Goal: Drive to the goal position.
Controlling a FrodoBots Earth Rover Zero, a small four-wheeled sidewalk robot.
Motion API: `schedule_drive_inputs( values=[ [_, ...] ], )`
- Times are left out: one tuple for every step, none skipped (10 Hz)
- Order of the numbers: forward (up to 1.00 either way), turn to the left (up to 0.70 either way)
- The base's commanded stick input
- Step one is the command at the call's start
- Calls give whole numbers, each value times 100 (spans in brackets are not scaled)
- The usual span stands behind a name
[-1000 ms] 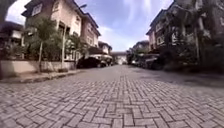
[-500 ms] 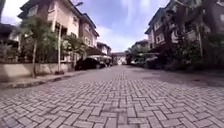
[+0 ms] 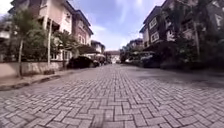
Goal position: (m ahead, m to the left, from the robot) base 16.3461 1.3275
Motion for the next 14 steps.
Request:
schedule_drive_inputs(
  values=[
    [69,3],
    [69,3],
    [69,3],
    [69,3],
    [69,3],
    [69,3],
    [69,3],
    [69,3],
    [69,3],
    [69,3],
    [69,3],
    [69,3],
    [69,3],
    [69,3]
  ],
)
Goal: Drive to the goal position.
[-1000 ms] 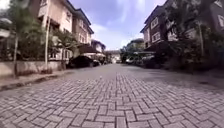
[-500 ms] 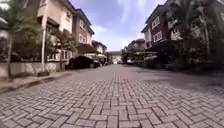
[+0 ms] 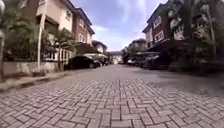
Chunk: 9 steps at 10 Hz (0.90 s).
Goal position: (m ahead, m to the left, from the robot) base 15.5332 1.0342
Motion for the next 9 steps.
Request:
schedule_drive_inputs(
  values=[
    [69,3],
    [69,3],
    [69,3],
    [69,3],
    [69,3],
    [69,3],
    [69,3],
    [69,3],
    [69,3]
  ],
)
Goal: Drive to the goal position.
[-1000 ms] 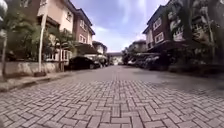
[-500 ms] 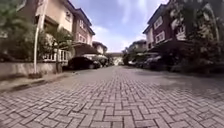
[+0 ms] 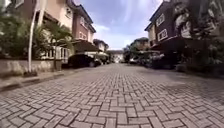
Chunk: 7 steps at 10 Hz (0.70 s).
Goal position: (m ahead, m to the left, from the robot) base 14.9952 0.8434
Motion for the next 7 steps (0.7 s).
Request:
schedule_drive_inputs(
  values=[
    [69,3],
    [69,3],
    [69,3],
    [69,3],
    [69,3],
    [69,3],
    [69,3]
  ],
)
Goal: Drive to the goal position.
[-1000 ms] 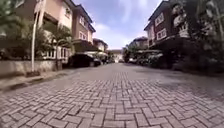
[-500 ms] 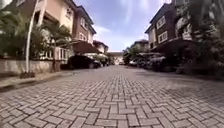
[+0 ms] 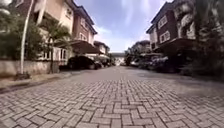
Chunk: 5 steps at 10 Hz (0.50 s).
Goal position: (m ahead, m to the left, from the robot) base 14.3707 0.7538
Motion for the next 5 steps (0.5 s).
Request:
schedule_drive_inputs(
  values=[
    [69,3],
    [69,3],
    [69,3],
    [69,3],
    [69,3]
  ],
)
